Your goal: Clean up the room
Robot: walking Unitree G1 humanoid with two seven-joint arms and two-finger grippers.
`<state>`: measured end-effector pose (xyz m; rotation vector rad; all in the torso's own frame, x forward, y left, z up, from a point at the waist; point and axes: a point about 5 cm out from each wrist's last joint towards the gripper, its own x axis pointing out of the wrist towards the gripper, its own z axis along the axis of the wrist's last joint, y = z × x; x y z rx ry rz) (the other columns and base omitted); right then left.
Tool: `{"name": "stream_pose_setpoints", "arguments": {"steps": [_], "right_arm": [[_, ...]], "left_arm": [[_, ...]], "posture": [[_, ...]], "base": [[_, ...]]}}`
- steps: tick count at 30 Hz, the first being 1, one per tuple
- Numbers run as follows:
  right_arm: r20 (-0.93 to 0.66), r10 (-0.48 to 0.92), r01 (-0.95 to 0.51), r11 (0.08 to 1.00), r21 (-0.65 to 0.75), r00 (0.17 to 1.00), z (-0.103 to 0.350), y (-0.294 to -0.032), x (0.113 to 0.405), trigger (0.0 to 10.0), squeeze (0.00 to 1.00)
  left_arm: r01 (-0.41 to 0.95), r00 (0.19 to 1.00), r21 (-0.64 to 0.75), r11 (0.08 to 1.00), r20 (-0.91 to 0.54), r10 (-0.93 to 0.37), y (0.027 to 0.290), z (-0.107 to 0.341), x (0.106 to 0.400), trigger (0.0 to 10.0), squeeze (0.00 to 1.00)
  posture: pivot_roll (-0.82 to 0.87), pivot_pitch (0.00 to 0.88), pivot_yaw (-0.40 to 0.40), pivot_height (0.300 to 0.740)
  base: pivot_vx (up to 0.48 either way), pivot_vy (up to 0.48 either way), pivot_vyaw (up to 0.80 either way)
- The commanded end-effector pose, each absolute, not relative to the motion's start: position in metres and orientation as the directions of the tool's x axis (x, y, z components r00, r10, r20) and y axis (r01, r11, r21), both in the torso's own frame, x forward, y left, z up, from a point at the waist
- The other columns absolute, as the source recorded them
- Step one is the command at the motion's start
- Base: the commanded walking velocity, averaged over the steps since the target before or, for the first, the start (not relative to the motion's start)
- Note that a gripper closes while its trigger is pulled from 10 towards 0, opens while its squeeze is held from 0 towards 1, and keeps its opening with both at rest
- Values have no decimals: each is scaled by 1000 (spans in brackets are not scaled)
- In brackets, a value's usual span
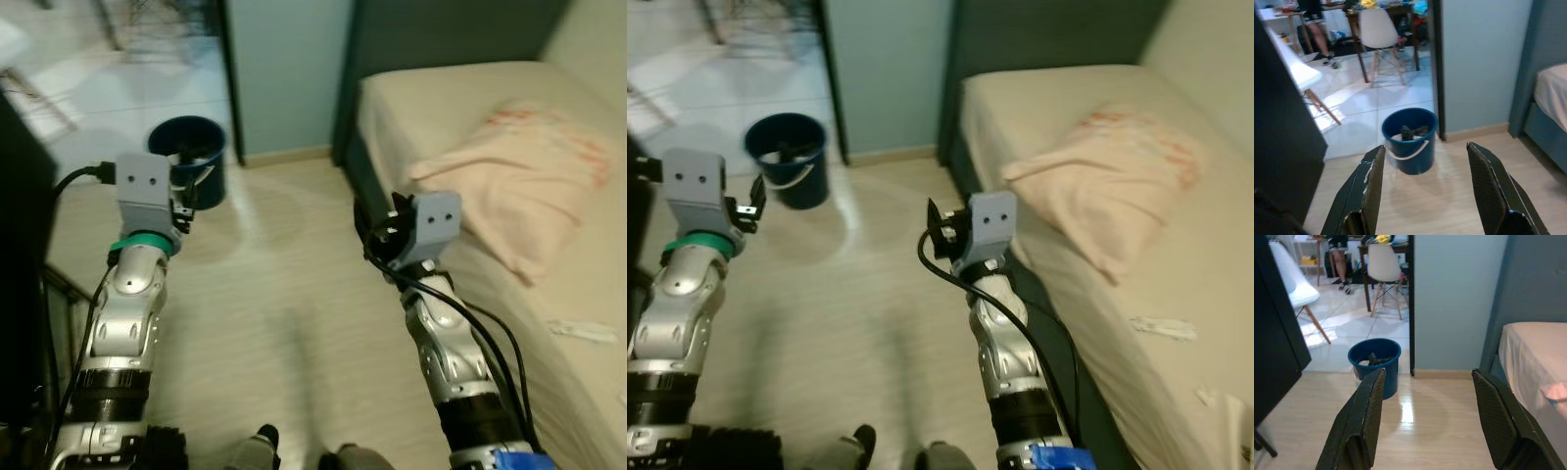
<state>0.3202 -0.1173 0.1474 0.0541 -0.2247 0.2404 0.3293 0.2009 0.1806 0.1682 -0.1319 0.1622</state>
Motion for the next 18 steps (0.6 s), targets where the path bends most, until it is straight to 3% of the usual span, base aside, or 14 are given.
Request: {"name": "stream_pose_setpoints", "arguments": {"steps": [1, 18], "right_arm": [[209, 218, -231, 972, 40, 953, 142, -119, 319, 10000, 0], [220, 200, -222, 972, 80, 955, 143, -121, 319, 10000, 0]], "left_arm": [[-164, 981, 171, 971, 134, 142, 199, 176, 328, 10000, 0], [-158, 981, 177, 971, 141, 134, 198, 176, 329, 10000, 0]], "posture": [[-5, 35, -37, 740], [-5, 36, -35, 740]], "base": [[368, 0, 619], [473, 0, 36]]}}
